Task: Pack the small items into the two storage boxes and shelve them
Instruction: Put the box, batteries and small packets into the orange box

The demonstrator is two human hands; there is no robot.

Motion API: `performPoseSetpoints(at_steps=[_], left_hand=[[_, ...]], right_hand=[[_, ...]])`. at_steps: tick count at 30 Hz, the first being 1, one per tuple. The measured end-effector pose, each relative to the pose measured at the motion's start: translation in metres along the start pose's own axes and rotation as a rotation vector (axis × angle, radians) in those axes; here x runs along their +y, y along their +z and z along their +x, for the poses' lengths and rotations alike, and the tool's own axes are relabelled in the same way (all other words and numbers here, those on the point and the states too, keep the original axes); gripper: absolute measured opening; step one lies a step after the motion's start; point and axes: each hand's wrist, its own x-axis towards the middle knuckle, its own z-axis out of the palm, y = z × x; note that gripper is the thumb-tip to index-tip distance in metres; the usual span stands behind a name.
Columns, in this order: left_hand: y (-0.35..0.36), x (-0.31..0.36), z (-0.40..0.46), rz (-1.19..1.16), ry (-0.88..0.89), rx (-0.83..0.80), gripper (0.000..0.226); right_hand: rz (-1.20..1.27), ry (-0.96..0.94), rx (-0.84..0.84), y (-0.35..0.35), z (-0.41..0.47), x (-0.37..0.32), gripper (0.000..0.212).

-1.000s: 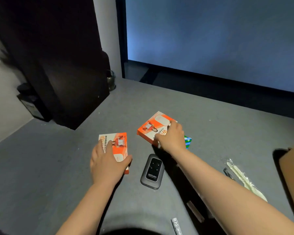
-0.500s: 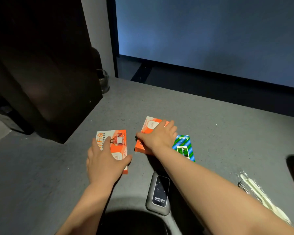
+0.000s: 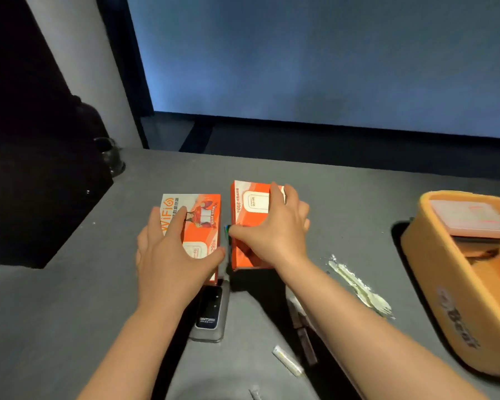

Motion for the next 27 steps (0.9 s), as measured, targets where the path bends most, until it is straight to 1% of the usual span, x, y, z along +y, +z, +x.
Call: performPoseSetpoints(at_steps=[3, 7, 11, 13, 15, 18, 20, 24, 27], left_hand=[[0.017, 0.053, -0.019, -0.059, 0.114, -0.044, 0.095], [0.050, 0.124, -0.053, -0.137, 0.213, -0.114, 0.095], [0.082, 0.189, -0.089, -0.184, 0.294, -0.122, 0.095], [0.097, 0.218, -0.104, -0.200, 0.317, -0.117, 0.095], [0.109, 0.241, -0.116, -0.210, 0.311, -0.117, 0.094], [0.123, 0.263, -0.126, -0.222, 0.288, -0.105, 0.095], [0.129, 0.271, -0.129, -0.207, 0.288, -0.098, 0.095], [0.136, 0.277, -0.129, -0.181, 0.299, -0.086, 0.095], [0.140, 0.276, -0.126, -0.162, 0.292, -0.085, 0.094]], right_hand=[[-0.036, 0.048, 0.040, -0.055, -0.019, 0.041, 0.106], [-0.058, 0.117, 0.099, -0.130, -0.041, 0.098, 0.106], [-0.092, 0.153, 0.146, -0.201, -0.055, 0.149, 0.103], [-0.098, 0.157, 0.159, -0.231, -0.058, 0.179, 0.100], [-0.109, 0.185, 0.143, -0.256, -0.060, 0.209, 0.102], [-0.125, 0.205, 0.132, -0.280, -0.057, 0.241, 0.104], [-0.164, 0.218, 0.072, -0.283, -0.052, 0.256, 0.103], [-0.272, 0.233, -0.153, -0.264, -0.043, 0.276, 0.105], [-0.386, 0.276, -0.283, -0.247, -0.033, 0.286, 0.105]])
